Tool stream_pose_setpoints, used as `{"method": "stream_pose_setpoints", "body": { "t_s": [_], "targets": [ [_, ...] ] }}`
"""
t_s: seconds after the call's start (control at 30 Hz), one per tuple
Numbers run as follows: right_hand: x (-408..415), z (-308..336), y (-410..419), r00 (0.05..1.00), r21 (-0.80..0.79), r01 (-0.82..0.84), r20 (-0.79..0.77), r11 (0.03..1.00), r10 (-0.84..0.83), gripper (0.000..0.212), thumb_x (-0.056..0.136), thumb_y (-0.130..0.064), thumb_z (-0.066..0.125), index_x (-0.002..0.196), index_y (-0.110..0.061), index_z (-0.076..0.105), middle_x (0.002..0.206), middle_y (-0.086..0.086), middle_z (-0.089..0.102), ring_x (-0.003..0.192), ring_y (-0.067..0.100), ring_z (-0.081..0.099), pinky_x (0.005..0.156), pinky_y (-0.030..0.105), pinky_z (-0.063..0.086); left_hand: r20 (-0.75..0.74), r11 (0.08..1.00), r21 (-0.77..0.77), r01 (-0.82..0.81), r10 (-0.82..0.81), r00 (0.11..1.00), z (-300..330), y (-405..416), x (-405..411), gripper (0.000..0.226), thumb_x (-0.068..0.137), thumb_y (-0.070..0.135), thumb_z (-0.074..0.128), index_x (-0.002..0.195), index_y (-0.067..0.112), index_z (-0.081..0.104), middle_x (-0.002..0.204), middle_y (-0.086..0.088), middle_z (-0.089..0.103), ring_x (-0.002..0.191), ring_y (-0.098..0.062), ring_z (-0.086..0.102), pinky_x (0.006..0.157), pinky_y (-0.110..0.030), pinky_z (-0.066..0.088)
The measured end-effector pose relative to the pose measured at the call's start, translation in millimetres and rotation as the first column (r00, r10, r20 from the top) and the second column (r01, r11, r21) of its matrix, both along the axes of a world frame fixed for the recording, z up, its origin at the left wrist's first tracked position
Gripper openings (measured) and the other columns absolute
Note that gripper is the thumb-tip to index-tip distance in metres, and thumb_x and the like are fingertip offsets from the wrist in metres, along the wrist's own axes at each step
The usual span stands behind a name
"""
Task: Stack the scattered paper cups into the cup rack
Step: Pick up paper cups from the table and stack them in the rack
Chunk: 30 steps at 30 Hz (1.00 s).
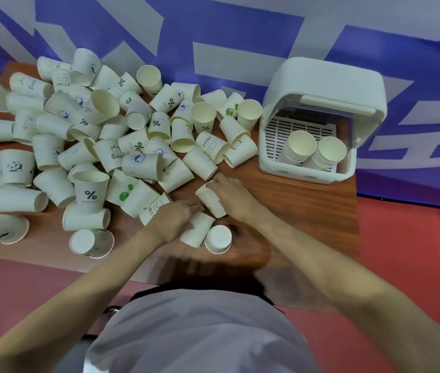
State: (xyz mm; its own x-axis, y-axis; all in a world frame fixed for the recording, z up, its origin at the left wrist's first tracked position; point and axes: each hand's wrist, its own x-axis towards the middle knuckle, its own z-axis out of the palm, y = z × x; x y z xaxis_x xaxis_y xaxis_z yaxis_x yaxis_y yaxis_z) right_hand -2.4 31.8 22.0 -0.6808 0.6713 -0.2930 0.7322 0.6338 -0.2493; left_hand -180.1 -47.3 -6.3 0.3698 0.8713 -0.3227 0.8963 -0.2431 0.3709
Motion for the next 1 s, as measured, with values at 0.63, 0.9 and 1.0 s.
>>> {"method": "stream_pose_setpoints", "body": {
  "t_s": [0.63, 0.9, 1.0],
  "targets": [
    [119, 22, -10, 0.657, 0.030, 0.596, -0.592, 0.803, -0.466, 0.015, 0.088, -0.006, 0.064, 0.102, -0.002, 0.069, 0.101, 0.010, 0.059, 0.092, 0.024, 0.061, 0.083, 0.037, 0.052, 0.141, 0.895, 0.445, 0.029, -0.102, 0.985, 70, 48, 22, 0.010, 0.085, 0.011, 0.064, 0.093, 0.009, 0.069, 0.091, -0.008, 0.066, 0.079, -0.030, 0.064, 0.059, -0.039, 0.052],
    [178, 41, 18, 0.411, 0.111, 0.835, -0.777, 0.540, -0.477, 0.011, 0.090, -0.009, 0.062, 0.097, -0.006, 0.070, 0.100, 0.011, 0.060, 0.094, 0.020, 0.059, 0.084, 0.028, 0.050, 0.243, 0.759, 0.646, -0.085, -0.099, 0.965, 97, 97, 97, 0.014, 0.080, 0.005, 0.071, 0.093, 0.008, 0.070, 0.098, -0.008, 0.069, 0.080, -0.029, 0.065, 0.059, -0.032, 0.052],
    [197, 42, 33, 0.310, 0.098, 0.899, -0.831, 0.426, -0.462, 0.014, 0.092, -0.015, 0.060, 0.099, -0.008, 0.070, 0.103, 0.009, 0.059, 0.093, 0.020, 0.060, 0.076, 0.044, 0.052, 0.269, 0.708, 0.698, -0.105, -0.123, 0.955, 106, 120, 131, 0.008, 0.082, 0.008, 0.069, 0.090, 0.007, 0.070, 0.096, -0.008, 0.070, 0.081, -0.026, 0.066, 0.060, -0.031, 0.053]
  ]
}}
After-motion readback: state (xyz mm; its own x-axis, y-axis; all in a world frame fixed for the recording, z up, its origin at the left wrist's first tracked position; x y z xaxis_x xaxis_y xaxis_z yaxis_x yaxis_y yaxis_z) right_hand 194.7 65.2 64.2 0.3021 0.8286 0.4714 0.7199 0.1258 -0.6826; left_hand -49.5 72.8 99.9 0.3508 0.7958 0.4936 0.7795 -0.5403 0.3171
